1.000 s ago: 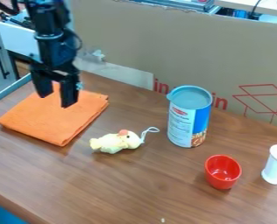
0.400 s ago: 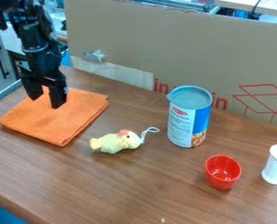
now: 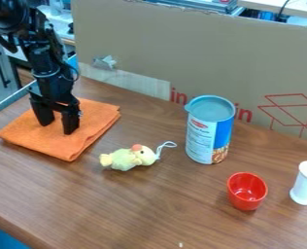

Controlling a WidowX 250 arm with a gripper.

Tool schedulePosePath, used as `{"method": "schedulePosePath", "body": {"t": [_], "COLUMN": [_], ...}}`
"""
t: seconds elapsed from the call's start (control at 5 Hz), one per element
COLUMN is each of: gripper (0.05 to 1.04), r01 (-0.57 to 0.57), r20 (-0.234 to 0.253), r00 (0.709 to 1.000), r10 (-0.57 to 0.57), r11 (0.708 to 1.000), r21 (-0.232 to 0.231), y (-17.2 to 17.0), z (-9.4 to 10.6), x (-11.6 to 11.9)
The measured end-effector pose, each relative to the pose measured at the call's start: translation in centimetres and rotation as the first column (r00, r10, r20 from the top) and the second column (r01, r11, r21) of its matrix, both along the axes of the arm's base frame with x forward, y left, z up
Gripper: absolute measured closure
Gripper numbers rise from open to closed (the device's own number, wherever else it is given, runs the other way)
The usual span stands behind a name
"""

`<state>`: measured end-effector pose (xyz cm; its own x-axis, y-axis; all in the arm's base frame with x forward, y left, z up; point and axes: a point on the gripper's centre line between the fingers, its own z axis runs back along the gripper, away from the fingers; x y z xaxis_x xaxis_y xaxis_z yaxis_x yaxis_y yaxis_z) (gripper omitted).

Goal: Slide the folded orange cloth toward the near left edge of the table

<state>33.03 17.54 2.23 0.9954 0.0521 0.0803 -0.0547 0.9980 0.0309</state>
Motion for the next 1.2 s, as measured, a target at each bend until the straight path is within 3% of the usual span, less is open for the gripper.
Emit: {"method": "schedulePosePath", "body": {"t": [0.2, 0.4, 0.6, 0.8, 1.2], "gripper": [0.083, 0.083, 0.083, 0.083, 0.083], "r01": [-0.004, 0.034, 0.043, 0.045, -0.002], "r20": [-0.063, -0.153, -0.232, -0.285, -0.324], "r00": [0.998, 0.988, 0.972, 0.958, 0.946], "r10": [0.004, -0.029, -0.039, -0.044, -0.002], "r11": [1.0, 0.999, 0.999, 0.999, 1.0], "r21": [-0.002, 0.029, 0.015, -0.003, -0.011], "y": [0.3, -0.5, -1.7, -3.0, -2.8], "z": [-0.3, -0.3, -0.3, -0.3, -0.3], "x": [-0.3, -2.2, -5.6, -8.5, -11.2]}}
